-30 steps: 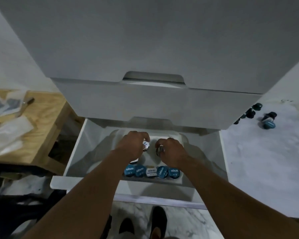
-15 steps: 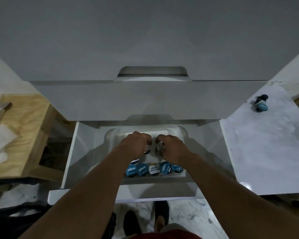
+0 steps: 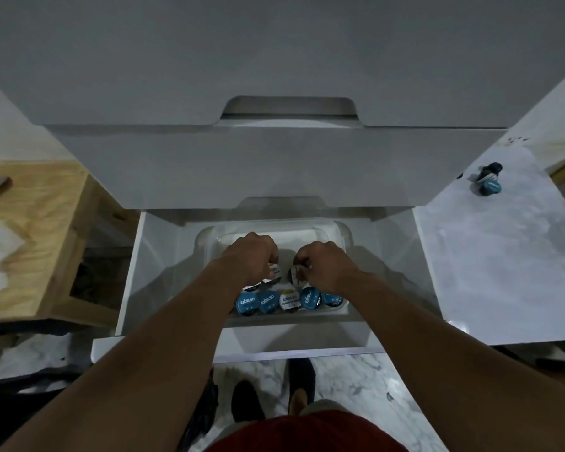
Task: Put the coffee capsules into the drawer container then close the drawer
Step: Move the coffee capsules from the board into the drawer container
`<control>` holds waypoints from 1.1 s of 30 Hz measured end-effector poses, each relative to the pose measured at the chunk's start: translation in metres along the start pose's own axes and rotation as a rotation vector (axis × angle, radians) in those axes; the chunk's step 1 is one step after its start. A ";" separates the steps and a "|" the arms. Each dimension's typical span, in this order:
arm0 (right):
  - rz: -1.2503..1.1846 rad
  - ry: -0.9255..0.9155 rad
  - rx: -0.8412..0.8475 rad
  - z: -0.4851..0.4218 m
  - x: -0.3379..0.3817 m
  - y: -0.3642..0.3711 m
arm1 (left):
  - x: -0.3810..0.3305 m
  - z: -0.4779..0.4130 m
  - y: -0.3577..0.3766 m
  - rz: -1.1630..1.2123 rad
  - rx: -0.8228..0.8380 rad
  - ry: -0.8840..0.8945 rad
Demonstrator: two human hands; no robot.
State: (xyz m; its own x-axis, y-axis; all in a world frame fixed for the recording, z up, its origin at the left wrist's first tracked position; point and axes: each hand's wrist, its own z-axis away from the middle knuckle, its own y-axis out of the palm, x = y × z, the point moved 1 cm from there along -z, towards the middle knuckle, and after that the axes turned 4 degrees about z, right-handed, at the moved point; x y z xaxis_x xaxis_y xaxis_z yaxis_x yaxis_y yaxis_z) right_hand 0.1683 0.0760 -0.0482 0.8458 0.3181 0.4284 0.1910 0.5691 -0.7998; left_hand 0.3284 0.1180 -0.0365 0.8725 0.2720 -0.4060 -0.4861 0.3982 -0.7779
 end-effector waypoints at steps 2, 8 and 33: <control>-0.012 0.000 0.007 0.000 0.001 -0.001 | 0.000 0.000 0.000 0.014 -0.008 0.006; -0.041 -0.013 0.034 0.001 0.006 -0.002 | 0.001 0.000 0.000 0.034 0.001 0.008; 0.065 -0.141 0.102 -0.005 -0.005 -0.007 | -0.004 0.024 -0.006 0.000 -0.207 -0.115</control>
State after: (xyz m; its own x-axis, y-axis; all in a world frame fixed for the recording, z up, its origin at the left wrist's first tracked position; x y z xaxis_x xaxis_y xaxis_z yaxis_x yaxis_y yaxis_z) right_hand 0.1655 0.0673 -0.0467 0.7753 0.4555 0.4376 0.0806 0.6158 -0.7838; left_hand 0.3269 0.1355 -0.0183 0.8551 0.3751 -0.3579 -0.4553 0.2132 -0.8644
